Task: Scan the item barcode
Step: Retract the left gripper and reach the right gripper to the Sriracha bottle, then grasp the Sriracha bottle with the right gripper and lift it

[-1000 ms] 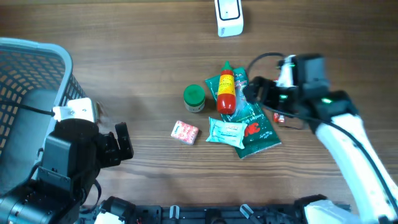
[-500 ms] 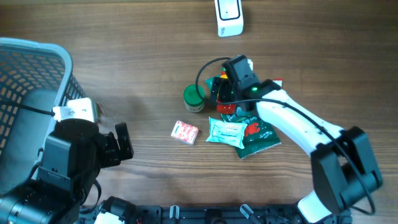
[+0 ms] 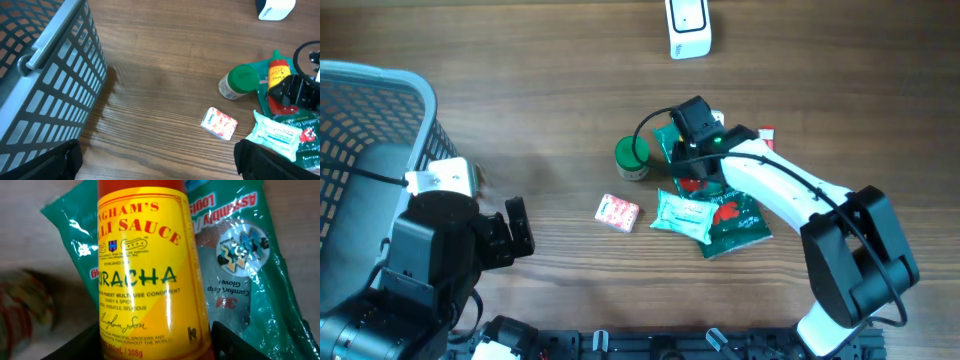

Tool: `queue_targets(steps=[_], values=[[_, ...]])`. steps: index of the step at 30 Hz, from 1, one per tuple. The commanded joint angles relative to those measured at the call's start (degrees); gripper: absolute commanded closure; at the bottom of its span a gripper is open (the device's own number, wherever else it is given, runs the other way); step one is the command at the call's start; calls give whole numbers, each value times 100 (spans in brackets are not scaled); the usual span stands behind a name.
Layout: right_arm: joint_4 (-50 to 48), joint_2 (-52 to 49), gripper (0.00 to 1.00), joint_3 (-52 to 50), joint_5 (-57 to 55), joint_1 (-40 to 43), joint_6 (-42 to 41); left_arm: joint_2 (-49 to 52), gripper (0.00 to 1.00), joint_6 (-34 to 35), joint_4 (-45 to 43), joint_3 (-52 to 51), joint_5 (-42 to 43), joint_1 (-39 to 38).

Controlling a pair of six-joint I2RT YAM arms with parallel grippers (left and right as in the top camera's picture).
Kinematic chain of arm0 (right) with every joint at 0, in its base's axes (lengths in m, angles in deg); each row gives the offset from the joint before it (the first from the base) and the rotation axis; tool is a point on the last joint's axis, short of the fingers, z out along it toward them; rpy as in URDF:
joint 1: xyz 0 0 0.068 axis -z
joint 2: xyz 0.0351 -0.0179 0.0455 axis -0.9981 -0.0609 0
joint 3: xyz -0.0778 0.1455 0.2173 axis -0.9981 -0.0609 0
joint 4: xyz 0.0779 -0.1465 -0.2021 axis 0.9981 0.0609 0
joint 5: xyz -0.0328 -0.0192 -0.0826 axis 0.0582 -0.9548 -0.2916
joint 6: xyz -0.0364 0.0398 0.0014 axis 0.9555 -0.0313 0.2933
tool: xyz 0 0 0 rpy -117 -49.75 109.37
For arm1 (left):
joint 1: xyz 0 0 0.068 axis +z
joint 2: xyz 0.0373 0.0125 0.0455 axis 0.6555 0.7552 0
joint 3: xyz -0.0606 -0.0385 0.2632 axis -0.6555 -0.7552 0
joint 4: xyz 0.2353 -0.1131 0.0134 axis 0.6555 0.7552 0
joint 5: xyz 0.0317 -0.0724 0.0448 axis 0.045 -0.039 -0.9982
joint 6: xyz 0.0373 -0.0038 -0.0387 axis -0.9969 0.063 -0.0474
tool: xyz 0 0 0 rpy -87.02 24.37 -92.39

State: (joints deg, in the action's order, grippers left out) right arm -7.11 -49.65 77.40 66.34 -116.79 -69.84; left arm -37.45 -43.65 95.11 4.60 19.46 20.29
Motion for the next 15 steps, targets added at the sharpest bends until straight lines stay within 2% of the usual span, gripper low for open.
queue_targets(steps=[1, 5, 7, 10, 12, 15], values=[[833, 101, 40, 72, 284, 13, -74, 0, 0, 52, -13, -9, 44, 28], [1934, 767, 43, 129, 459, 138, -144, 0, 0, 52, -11, -9, 44, 28], [2221, 1045, 35, 129, 505, 149, -131, 0, 0, 52, -13, -9, 46, 28], [2258, 1467, 26, 129, 1176, 149, 560, 0, 0, 50, -13, -9, 44, 28], [2275, 1550, 12, 129, 1204, 149, 627, 0, 0, 52, -13, -9, 44, 28], [2284, 1471, 11, 129, 793, 149, 588, 0, 0, 52, -13, -9, 44, 28]])
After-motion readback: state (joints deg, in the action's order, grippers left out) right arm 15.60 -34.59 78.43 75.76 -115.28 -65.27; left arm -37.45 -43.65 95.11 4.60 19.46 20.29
